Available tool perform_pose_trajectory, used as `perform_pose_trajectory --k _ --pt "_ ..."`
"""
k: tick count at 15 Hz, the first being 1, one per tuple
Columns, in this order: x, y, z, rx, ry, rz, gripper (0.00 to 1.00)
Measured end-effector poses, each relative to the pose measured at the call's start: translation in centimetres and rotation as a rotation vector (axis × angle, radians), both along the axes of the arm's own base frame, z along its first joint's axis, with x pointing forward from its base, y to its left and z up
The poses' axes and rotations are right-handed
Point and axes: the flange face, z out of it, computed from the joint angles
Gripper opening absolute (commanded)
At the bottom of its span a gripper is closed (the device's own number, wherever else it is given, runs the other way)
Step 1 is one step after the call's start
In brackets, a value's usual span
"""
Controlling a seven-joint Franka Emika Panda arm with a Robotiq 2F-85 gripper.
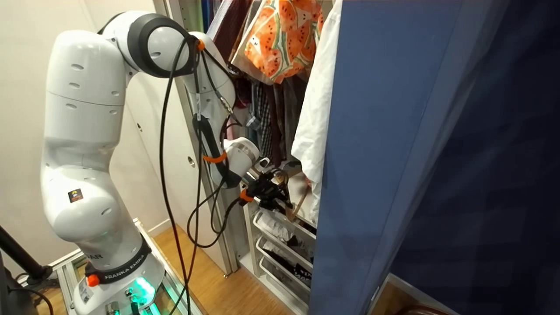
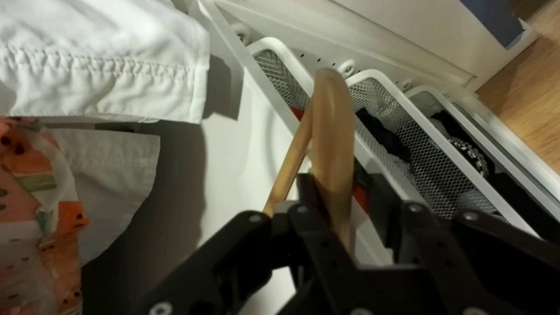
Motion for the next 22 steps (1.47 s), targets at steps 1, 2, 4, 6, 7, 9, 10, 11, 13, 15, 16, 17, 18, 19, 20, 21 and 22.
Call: perform_pose_trajectory --k 1,2,4,6,7,9,10,11,13,15,16,17,18,19,20,21,22 --pt "0.1 0.0 0.0 -0.005 -0.002 0.004 0.02" --pt "0.1 -0.1 -0.1 -0.008 -0.001 0.002 0.04" --pt "0.0 -0.2 -0.1 -0.011 -0.004 -0.002 0.05" --pt "0.0 -0.1 -0.1 -0.011 -0.004 -0.003 0.05" --pt "-0.3 0.1 0.0 -0.009 0.0 -0.002 0.05" --pt "-1.4 0.7 0.2 0.0 0.013 -0.005 0.05" --pt "-2.3 0.9 0.4 0.003 0.022 -0.017 0.05" --pt "-3.4 0.8 0.6 -0.001 0.032 -0.039 0.05" --pt "-5.8 -0.3 1.3 -0.023 0.034 -0.11 0.05" --pt "-7.4 -1.7 2.4 -0.037 -0.003 -0.187 0.05" --pt "-7.8 -2.3 3.1 -0.038 -0.029 -0.219 0.05" --pt "-8.0 -2.8 3.7 -0.039 -0.056 -0.244 0.05" --pt "-7.9 -3.2 4.3 -0.042 -0.083 -0.263 0.05" --pt "-7.7 -3.4 4.9 -0.043 -0.108 -0.276 0.05" --pt "-7.5 -3.4 5.5 -0.042 -0.13 -0.283 0.05" --pt "-7.2 -3.4 6.0 -0.039 -0.147 -0.283 0.05" --pt "-7.0 -3.3 6.3 -0.031 -0.157 -0.281 0.05"
